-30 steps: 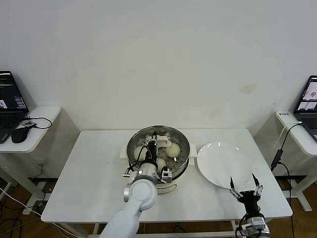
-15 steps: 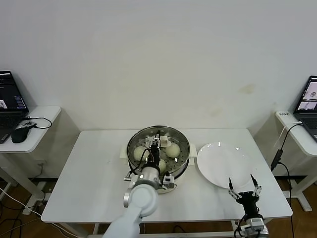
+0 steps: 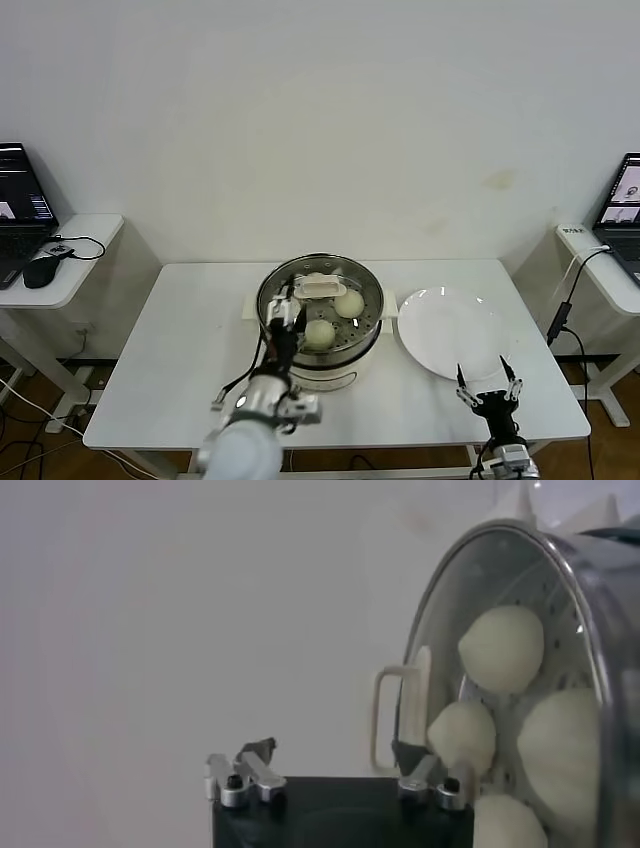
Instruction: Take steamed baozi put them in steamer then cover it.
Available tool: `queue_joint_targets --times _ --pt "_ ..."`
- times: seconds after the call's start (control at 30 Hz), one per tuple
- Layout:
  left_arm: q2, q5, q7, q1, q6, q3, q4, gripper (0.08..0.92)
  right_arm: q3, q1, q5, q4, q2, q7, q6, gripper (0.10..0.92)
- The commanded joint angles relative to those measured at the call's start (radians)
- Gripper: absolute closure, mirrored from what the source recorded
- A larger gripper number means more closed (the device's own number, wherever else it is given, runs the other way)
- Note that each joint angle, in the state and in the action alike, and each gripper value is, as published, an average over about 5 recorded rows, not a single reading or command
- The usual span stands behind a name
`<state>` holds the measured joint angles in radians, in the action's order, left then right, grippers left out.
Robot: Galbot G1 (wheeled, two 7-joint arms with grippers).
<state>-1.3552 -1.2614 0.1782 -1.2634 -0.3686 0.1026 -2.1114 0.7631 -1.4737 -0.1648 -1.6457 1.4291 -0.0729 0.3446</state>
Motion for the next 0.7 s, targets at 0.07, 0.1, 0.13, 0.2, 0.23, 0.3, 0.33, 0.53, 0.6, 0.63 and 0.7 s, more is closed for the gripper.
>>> queue_joint_targets --times 0.07,0.1,0.13,0.2,0.23,0.3,0.33,0.53,0.6,0.63,0.7 --pt "0.069 1.293 -0.363 -0.48 0.334 0.413 -0.162 0.178 -0.015 -0.016 0.021 -0.031 -0.009 -0.007 -0.006 0.203" --pt "0.062 1.341 -0.371 -0.502 0.347 0.423 -0.154 0.177 -0.018 -0.021 0.026 -0.037 -0.011 -0.009 -0.009 0.203" --pt "0.057 1.375 -0.376 -0.52 0.358 0.43 -0.148 0.177 -0.022 -0.025 0.032 -0.044 -0.013 -0.011 -0.012 0.203" --pt "0.042 1.43 -0.376 -0.548 0.397 0.433 -0.138 0.177 -0.03 -0.041 0.056 -0.062 -0.022 -0.022 -0.026 0.202" --pt "0.034 1.449 -0.374 -0.56 0.427 0.433 -0.133 0.177 -0.034 -0.052 0.071 -0.072 -0.027 -0.03 -0.038 0.202" --pt "0.023 1.471 -0.371 -0.581 0.499 0.434 -0.118 0.177 -0.043 -0.083 0.114 -0.103 -0.045 -0.054 -0.072 0.203" --pt "0.018 1.478 -0.37 -0.59 0.528 0.435 -0.108 0.177 -0.047 -0.099 0.137 -0.121 -0.054 -0.067 -0.092 0.203" --pt "-0.014 1.53 -0.374 -0.597 0.567 0.432 -0.046 0.177 -0.052 -0.207 0.259 -0.237 -0.101 -0.134 -0.208 0.202" --pt "-0.028 1.537 -0.37 -0.584 0.567 0.428 -0.02 0.177 -0.052 -0.234 0.279 -0.259 -0.107 -0.143 -0.227 0.203" --pt "-0.033 1.54 -0.366 -0.578 0.568 0.427 -0.008 0.177 -0.053 -0.244 0.285 -0.266 -0.107 -0.145 -0.232 0.203" --pt "-0.041 1.539 -0.356 -0.573 0.568 0.425 0.012 0.177 -0.057 -0.26 0.288 -0.274 -0.105 -0.148 -0.233 0.203"
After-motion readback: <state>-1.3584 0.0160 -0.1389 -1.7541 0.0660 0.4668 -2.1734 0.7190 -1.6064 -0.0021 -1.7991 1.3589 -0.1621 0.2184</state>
